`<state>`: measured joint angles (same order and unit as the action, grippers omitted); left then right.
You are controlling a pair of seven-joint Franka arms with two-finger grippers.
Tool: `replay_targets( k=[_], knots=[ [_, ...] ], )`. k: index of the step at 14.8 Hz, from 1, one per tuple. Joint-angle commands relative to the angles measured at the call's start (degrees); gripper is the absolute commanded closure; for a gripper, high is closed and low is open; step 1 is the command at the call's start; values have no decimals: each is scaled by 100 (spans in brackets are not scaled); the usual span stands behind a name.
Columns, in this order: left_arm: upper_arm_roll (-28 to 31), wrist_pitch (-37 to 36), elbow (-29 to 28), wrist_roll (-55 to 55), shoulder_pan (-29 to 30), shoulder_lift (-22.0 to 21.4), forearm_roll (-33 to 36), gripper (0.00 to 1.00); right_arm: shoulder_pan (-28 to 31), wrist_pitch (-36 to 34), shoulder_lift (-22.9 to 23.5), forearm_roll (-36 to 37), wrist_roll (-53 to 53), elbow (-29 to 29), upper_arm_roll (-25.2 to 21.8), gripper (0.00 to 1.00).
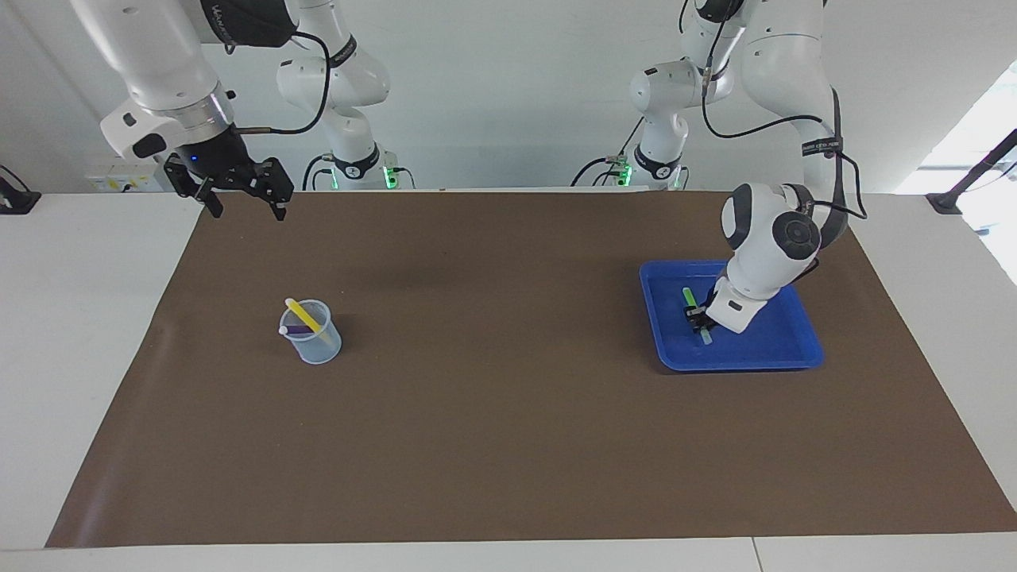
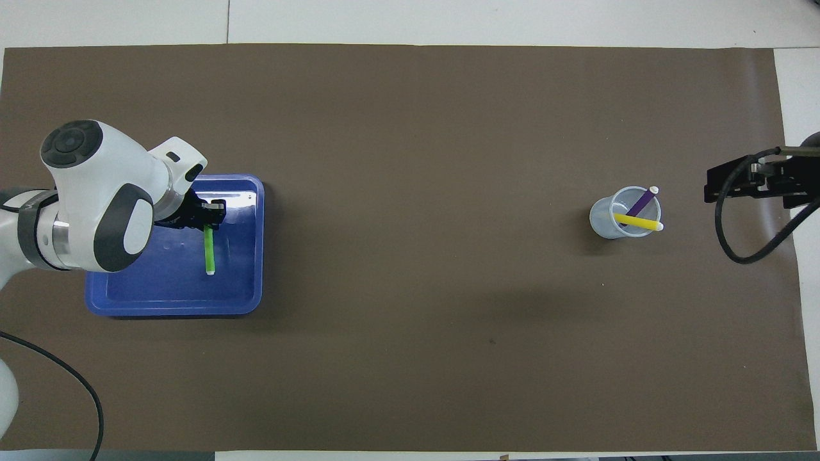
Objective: Right arm passes pens to left for tray arrangement
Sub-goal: 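Lower the green pen into the tray and release with the left gripper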
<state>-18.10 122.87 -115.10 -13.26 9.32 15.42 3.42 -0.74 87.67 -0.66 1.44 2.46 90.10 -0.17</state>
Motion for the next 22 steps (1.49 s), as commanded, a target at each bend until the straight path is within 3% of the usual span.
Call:
replay_targets(
  k=[1, 3, 7, 8, 13, 17, 19, 22],
  knots=[
    [26, 97, -30, 51, 26, 22, 115, 24, 320, 196, 22, -274, -596, 16, 61, 0],
    [26, 105, -39, 51, 26, 22, 106, 24, 373, 522, -39, -284, -641, 366, 52, 0],
    [26, 114, -39, 60, 44, 22, 106, 24, 531, 1873, -723, -293, -738, 2104, 52, 0],
    [26, 114, -39, 60, 44, 22, 106, 24, 566, 2077, -725, -293, -825, 2274, 52, 0],
    [8, -61, 5, 43, 26, -13, 71, 24, 567, 3070, 21, -311, -1186, 2398, 61, 0],
    [-9, -702, 128, 7, 35, -355, -279, 24, 453, 3791, 119, -320, -1388, 2863, 69, 1],
    [-1, -1193, 303, -19, 35, -618, -587, 21, 374, 4256, 207, -311, -1389, 3031, 69, 4],
    [17, -1897, 567, -159, 53, -1066, -1176, 17, 373, 4591, 400, -311, -1397, 3040, 69, 17]
  ],
)
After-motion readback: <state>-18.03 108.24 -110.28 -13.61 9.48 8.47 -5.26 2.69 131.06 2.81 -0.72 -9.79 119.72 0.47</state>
